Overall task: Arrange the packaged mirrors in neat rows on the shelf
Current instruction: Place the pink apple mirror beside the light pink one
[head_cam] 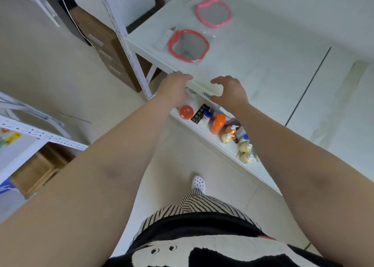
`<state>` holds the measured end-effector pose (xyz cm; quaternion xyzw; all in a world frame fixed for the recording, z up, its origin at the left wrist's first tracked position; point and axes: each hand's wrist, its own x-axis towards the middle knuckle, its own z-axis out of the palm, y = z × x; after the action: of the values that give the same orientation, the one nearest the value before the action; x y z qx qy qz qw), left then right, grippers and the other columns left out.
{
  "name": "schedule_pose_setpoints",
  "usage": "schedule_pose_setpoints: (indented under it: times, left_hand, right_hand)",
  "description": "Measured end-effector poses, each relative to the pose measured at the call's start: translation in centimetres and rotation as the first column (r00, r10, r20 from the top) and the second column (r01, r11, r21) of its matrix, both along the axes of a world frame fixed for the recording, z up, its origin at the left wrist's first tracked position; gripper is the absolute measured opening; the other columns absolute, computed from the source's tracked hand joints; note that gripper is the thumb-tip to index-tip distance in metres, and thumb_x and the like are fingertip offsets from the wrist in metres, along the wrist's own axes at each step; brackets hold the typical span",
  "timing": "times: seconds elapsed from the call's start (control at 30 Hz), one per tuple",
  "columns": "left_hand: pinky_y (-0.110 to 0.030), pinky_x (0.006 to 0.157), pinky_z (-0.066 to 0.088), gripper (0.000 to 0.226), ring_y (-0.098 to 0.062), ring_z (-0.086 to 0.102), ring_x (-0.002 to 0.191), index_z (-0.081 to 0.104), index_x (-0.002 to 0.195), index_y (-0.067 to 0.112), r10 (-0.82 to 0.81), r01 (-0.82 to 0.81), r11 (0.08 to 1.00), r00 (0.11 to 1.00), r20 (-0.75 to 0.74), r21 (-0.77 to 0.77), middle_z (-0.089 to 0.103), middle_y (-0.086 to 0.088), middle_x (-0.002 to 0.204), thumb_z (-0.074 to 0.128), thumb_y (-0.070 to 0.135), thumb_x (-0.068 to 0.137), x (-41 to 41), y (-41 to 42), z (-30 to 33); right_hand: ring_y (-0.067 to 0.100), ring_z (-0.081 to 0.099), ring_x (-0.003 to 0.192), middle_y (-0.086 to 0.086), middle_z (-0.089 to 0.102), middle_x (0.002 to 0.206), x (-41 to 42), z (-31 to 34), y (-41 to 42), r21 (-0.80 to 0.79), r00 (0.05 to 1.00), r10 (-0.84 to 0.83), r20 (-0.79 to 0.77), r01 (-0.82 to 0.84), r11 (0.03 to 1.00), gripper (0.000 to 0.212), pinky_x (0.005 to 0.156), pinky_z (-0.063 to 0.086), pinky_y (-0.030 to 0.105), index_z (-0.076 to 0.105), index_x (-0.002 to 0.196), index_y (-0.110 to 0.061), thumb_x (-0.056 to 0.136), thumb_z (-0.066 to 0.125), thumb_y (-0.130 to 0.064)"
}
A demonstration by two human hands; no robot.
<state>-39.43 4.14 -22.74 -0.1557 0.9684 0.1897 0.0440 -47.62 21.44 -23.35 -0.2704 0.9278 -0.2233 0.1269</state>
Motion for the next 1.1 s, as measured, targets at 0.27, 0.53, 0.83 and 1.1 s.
schedule_pose_setpoints:
  times: [0.27, 0.53, 0.83, 1.1]
  left_hand:
    - [-0.041, 0.099, 0.046, 0.063, -0.029, 0.048, 0.126, 0.043, 0.141, 0.023, 0.005, -0.005, 1.0, 1.0, 0.026, -0.014, 0.05, -0.01, 0.136, 0.06, 0.011, 0.082, -4.0, -5.4, 0.6]
    - [-0.042, 0.099, 0.046, 0.056, -0.033, 0.051, 0.121, 0.047, 0.137, 0.017, -0.129, 0.128, 0.991, 0.991, -0.026, -0.028, 0.054, -0.014, 0.132, 0.06, 0.01, 0.084, -8.8, -11.9, 1.3]
    - [-0.04, 0.099, 0.045, 0.059, -0.035, 0.049, 0.122, 0.045, 0.139, 0.024, -0.313, 0.317, 0.944, 0.948, 0.053, -0.09, 0.051, -0.013, 0.134, 0.06, 0.012, 0.083, -12.9, -21.2, 1.7]
    - [-0.041, 0.091, 0.048, 0.04, -0.036, 0.055, 0.111, 0.06, 0.118, 0.019, -0.397, 0.397, 0.917, 0.918, -0.01, -0.046, 0.059, -0.015, 0.117, 0.061, 0.013, 0.079, -17.2, -21.1, 1.9]
  right_hand:
    - [0.022, 0.044, 0.126, 0.003, 0.055, 0.131, -4.8, 0.9, -5.4, 0.014, 0.999, 0.033, 0.007, -0.033, 0.999, 0.052, 0.101, 0.041, 0.036, 0.055, 0.13, -0.025, 0.081, 0.07, -0.026]
    - [0.023, 0.046, 0.126, 0.003, 0.056, 0.131, -7.9, 0.6, -11.2, 0.009, 0.995, -0.101, -0.011, 0.101, 0.995, 0.053, 0.1, 0.041, 0.036, 0.055, 0.131, -0.025, 0.08, 0.072, -0.026]
    - [0.022, 0.048, 0.124, 0.002, 0.056, 0.13, -8.8, 0.8, -17.7, -0.022, 0.939, -0.339, 0.049, 0.341, 0.94, 0.052, 0.097, 0.045, 0.037, 0.057, 0.128, -0.027, 0.078, 0.072, -0.022]
    - [0.022, 0.049, 0.123, 0.003, 0.056, 0.128, -12.0, 1.4, -17.6, 0.037, 0.902, -0.43, 0.031, 0.429, 0.903, 0.054, 0.095, 0.045, 0.036, 0.057, 0.129, -0.027, 0.077, 0.074, -0.024]
